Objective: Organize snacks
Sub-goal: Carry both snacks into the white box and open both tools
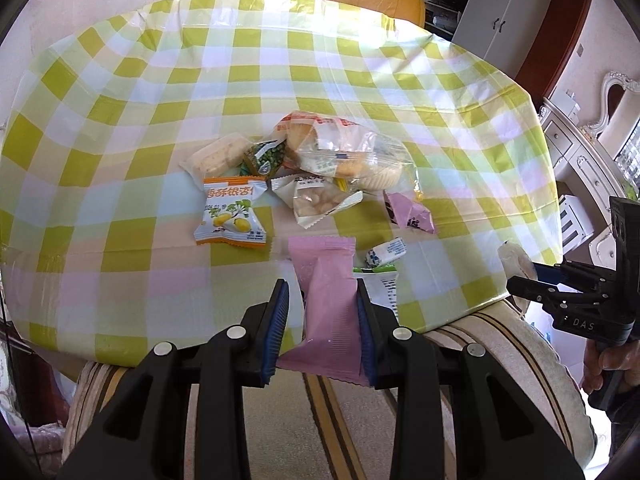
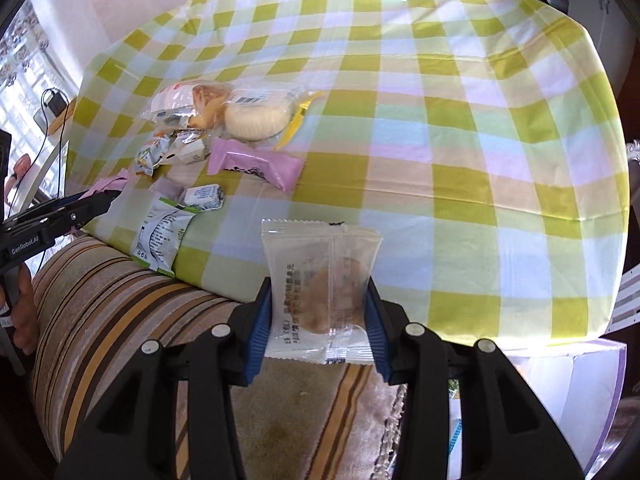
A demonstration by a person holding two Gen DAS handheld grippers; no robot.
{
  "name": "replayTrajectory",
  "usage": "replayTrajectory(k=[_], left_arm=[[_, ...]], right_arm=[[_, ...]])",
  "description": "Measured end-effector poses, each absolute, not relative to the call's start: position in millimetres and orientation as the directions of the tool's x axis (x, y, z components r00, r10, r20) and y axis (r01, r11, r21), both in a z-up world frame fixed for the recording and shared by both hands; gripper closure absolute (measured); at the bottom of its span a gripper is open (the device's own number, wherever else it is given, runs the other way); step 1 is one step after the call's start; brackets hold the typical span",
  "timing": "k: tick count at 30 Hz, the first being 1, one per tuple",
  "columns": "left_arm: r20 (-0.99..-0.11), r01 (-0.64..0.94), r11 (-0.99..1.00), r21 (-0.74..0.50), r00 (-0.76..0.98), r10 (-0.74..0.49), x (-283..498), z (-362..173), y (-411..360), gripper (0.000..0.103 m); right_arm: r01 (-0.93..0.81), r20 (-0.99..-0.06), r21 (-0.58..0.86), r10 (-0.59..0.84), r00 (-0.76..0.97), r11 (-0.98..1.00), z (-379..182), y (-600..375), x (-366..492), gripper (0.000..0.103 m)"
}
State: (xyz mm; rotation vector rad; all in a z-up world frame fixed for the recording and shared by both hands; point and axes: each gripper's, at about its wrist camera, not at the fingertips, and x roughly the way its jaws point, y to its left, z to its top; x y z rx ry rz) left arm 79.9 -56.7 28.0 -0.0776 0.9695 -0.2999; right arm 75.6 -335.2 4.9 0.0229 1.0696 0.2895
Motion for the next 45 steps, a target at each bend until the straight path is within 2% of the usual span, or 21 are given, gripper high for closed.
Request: replayTrajectory(k=[17, 29, 45], left_arm=[[-0.785, 0.466, 0.858, -0.217, 0.44, -0.437, 61.2, 37.7, -163.7, 0.072], [-0.8, 0.628, 0.735, -0.256, 0.289, -0.525, 49.3, 27.8, -248.6, 0.072], [-0.809, 0.644, 0.644, -0.413, 0.066, -0.584, 54.7, 0.0, -307.3, 0.072]], right_arm=[[0.081, -0.858, 0.199, 0.133, 0.496, 0.977, -0.3, -421.9, 29.9, 0.06], [0.26, -0.886, 0.202, 0.063, 0.459, 0.944, -26.3, -474.6, 2.9, 0.06], [0.461, -0.906, 0.201, -0.016, 0.424, 0.865, -51.6, -527.3, -23.1, 0.06]])
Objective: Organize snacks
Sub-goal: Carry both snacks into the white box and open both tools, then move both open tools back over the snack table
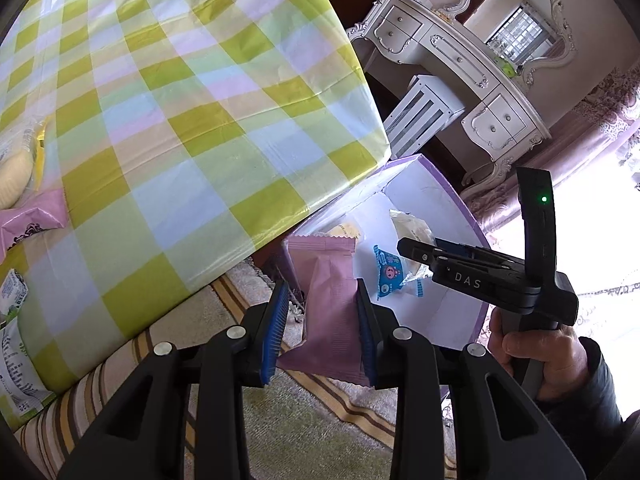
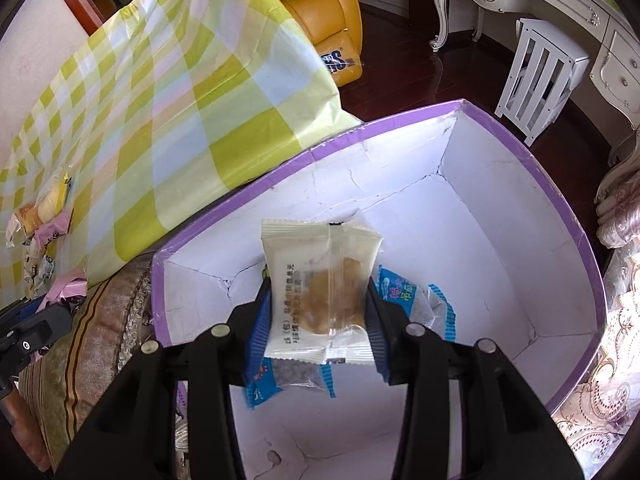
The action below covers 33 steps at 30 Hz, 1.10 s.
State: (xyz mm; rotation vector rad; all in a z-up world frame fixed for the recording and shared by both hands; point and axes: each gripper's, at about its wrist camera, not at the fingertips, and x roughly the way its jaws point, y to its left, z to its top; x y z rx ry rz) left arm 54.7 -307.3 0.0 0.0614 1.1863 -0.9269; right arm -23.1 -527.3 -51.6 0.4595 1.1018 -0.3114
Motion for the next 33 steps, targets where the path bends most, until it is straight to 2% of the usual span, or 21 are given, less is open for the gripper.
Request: replayTrajectory(k=[11, 12, 14, 19, 23, 33], left_arm=[[-0.819, 0.665, 0.603, -0.44, -0.021, -0.574, 51.2, -10.9, -344.1, 0.071], [-0.819, 0.667, 0.6, -0.441, -0.027, -0.573, 51.1, -11.8, -345.9, 0.067], [-0.821, 0.671, 0.599, -0.438, -0.026, -0.57, 50.5, -12.1, -346.0, 0.057], [-0.814, 0.664, 0.605, -0.44, -0.01, -0.581, 50.9, -8.6, -341.7, 0.044], [-0.807, 0.669, 0.617, -0.414, 0.044, -0.589, 49.2, 0.8, -331.4, 0.04], [-0.784, 0.573, 0.761, -0.304, 0.303, -0.542, 64.4, 24.2, -255.1, 0.04]], right_arm=[[0.519, -0.911, 0.191, -0.046, 0.409, 0.833, -62.2, -547.9, -24.9, 0.057], [0.523, -0.914, 0.19, -0.045, 0.404, 0.831, -63.2, -548.8, -24.7, 0.056], [0.528, -0.917, 0.195, -0.038, 0.397, 0.826, -64.5, -549.1, -23.2, 0.039], [0.54, -0.918, 0.204, -0.033, 0.396, 0.817, -61.4, -545.3, -19.5, 0.029], [0.541, -0.901, 0.235, -0.027, 0.432, 0.807, -48.6, -534.7, -14.1, 0.029], [0.433, -0.803, 0.336, 0.014, 0.595, 0.837, 2.4, -474.5, 20.9, 0.029]])
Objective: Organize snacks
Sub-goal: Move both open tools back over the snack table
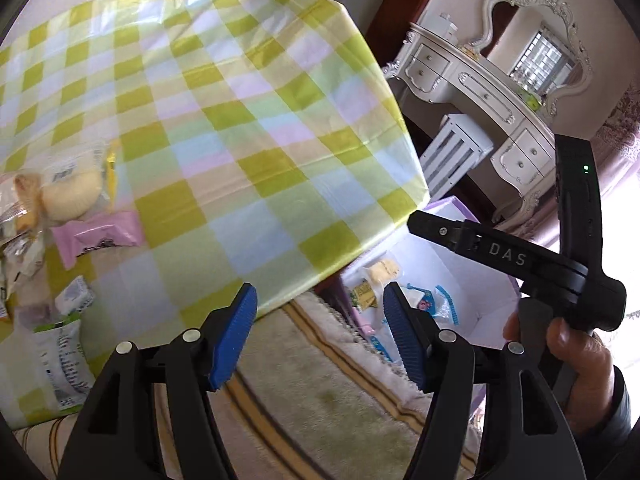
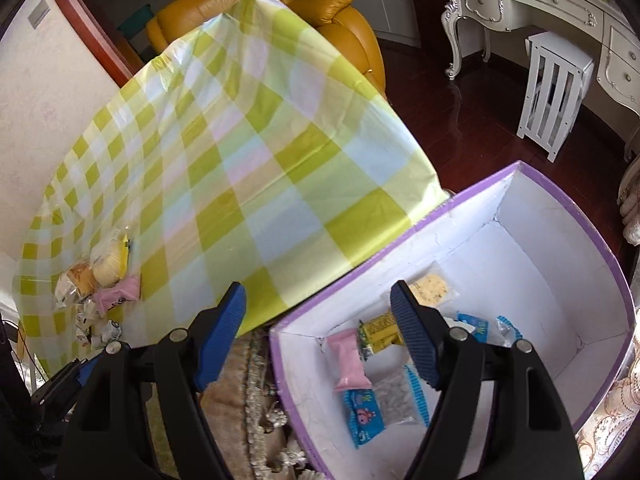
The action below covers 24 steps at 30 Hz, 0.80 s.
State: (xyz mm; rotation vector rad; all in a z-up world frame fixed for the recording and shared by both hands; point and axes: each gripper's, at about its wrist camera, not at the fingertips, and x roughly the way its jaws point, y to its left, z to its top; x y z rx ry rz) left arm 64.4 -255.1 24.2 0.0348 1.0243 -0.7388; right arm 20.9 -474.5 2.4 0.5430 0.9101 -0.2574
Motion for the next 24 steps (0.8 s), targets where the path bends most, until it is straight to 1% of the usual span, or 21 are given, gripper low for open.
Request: replayTrajectory(k=[3, 8, 13, 18, 20, 24], left_arm=[[-0.777, 0.496, 0.823, -0.278, 0.388, -0.496, 73.0, 28.8, -217.1, 0.04], [-0.761, 0.355, 0.889, -0.287, 0.479, -0.437, 81.2, 31.6, -150.4, 0.04], [-0.756, 0.185, 0.934, -0.307, 0.549, -0.357, 91.3, 30.1, -82.9, 0.04], [-0.772, 0.009, 0.949, -0.315, 0.579, -0.262, 109.3, 20.8, -19.1, 0.04], [-0.778, -0.025, 0.946, -0.322, 0.576, -0.25, 117.2, 16.1, -3.7, 0.04], [-0.784, -0.049, 0.944, -0.326, 0.572, -0.241, 131.1, 11.0, 11.1, 0.04]], right_arm=[[0.405, -0.791, 0.346, 0.031, 0.611, 0.847, 9.1, -456.2, 33.4, 0.029], [0.343, -0.776, 0.361, 0.076, 0.626, 0.867, 14.5, -419.5, 53.0, 0.029], [0.274, -0.747, 0.367, 0.106, 0.656, 0.889, 19.3, -381.6, 68.1, 0.029], [0.208, -0.716, 0.362, 0.128, 0.686, 0.909, 25.5, -349.6, 81.7, 0.028], [0.178, -0.704, 0.345, 0.129, 0.698, 0.922, 27.9, -335.2, 86.3, 0.026], [0.097, -0.674, 0.338, 0.169, 0.719, 0.936, 34.1, -308.6, 97.4, 0.026]])
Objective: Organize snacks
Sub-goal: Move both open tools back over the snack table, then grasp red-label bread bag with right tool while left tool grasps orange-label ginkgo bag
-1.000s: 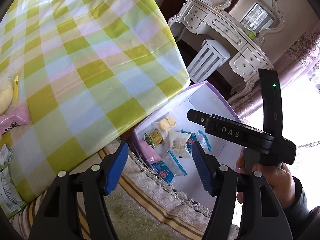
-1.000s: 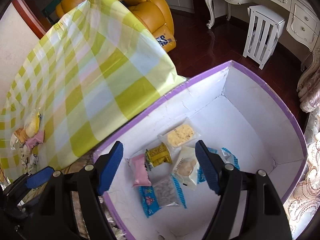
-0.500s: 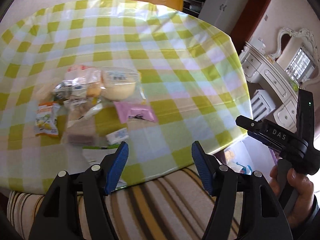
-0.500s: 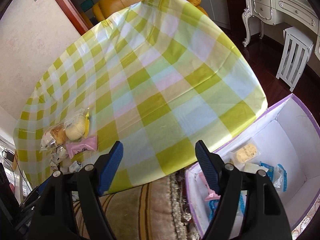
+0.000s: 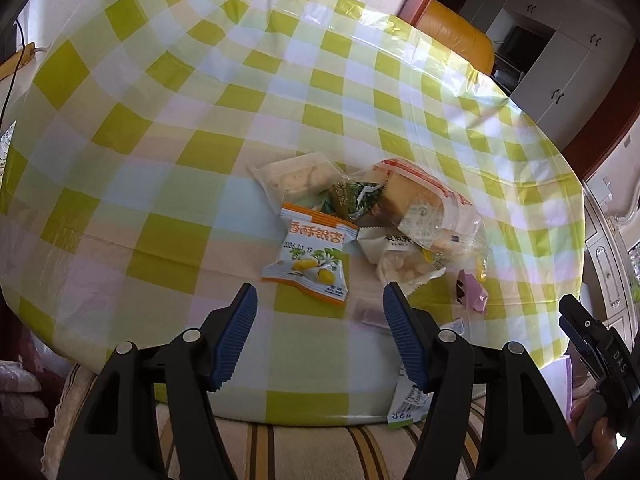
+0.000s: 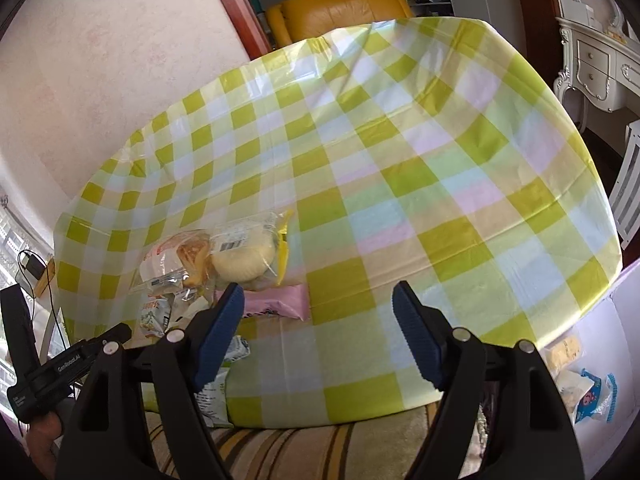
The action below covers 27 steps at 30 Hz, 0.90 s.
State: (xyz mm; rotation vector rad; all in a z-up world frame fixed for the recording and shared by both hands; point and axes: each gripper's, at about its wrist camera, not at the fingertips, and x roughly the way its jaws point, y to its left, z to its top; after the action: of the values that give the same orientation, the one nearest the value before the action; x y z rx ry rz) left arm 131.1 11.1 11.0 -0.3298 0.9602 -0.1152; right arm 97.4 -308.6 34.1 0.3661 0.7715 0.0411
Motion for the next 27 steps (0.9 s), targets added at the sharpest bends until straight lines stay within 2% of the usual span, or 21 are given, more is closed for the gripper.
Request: replayTrajectory(k=[6, 13, 24, 27], left_arm=[[-0.805, -0.025, 0.949, -0.314, 0.537, -0.252, 153.9, 0.7, 9.1, 0.037], [-0.826, -0.034, 0.955, -0.293, 0.513, -0.235, 174.1, -12.1, 11.5, 0.036], [-0.826, -0.02, 0.955, -0.295, 0.508, -0.245, 180.8, -23.3, 9.7, 0.037], [-0.825, -0.009, 0.955, -0.295, 0.507, -0.25, 181.8, -24.7, 8.0, 0.038]], right_arm=[[-0.015, -0.647, 0.364, 0.265, 0.715, 0.931, 46.8, -269.4, 121.0, 0.025], [-0.101, -0.676, 0.359, 0.333, 0.658, 0.928, 58.3, -218.2, 166.1, 0.024], [-0.204, -0.799, 0.17, 0.256, 0.544, 0.964, 34.5, -158.4, 227.3, 0.023], [-0.201, -0.815, 0.159, 0.243, 0.526, 0.967, 26.9, -158.2, 233.2, 0.023]])
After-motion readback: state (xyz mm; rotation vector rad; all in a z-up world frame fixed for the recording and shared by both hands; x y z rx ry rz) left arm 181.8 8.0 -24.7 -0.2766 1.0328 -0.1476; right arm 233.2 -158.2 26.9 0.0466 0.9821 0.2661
